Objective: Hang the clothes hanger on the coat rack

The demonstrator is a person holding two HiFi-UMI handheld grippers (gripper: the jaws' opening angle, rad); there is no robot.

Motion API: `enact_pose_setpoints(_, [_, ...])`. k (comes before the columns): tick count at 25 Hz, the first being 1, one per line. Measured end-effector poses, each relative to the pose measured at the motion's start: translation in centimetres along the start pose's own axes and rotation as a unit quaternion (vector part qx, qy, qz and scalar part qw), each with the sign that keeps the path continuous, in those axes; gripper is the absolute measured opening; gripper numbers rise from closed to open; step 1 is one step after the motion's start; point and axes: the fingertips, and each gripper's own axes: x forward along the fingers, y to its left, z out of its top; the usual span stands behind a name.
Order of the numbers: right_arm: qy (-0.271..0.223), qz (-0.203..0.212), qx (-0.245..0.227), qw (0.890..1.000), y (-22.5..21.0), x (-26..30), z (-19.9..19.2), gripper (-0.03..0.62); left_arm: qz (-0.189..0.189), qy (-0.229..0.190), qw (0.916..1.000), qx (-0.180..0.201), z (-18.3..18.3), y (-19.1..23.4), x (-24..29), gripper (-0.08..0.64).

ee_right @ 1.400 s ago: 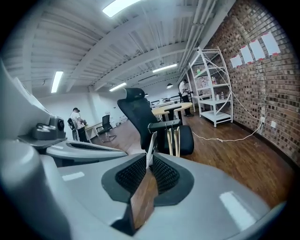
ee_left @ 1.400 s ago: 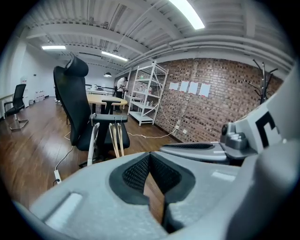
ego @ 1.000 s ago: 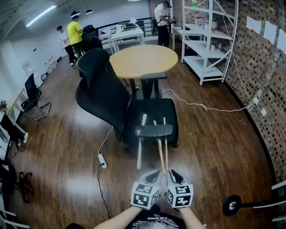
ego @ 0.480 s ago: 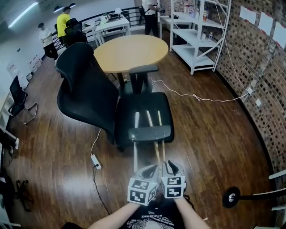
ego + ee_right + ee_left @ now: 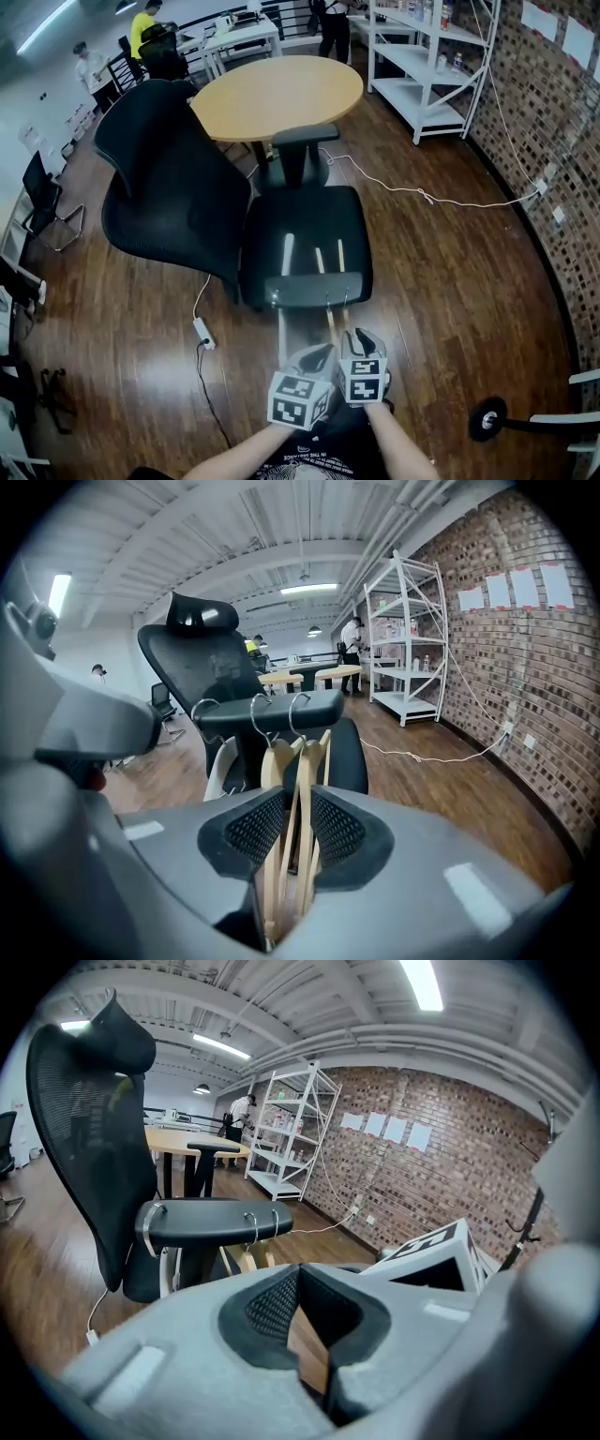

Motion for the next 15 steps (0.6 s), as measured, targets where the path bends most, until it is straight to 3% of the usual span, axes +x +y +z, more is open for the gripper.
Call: enact_pose_setpoints(15, [0.033, 0.030, -0.002, 0.999, -0.8, 6.6, -0.1, 0.121, 0.038, 0.023, 0.9988, -0.023, 1.2, 3.5, 2.8, 0.003])
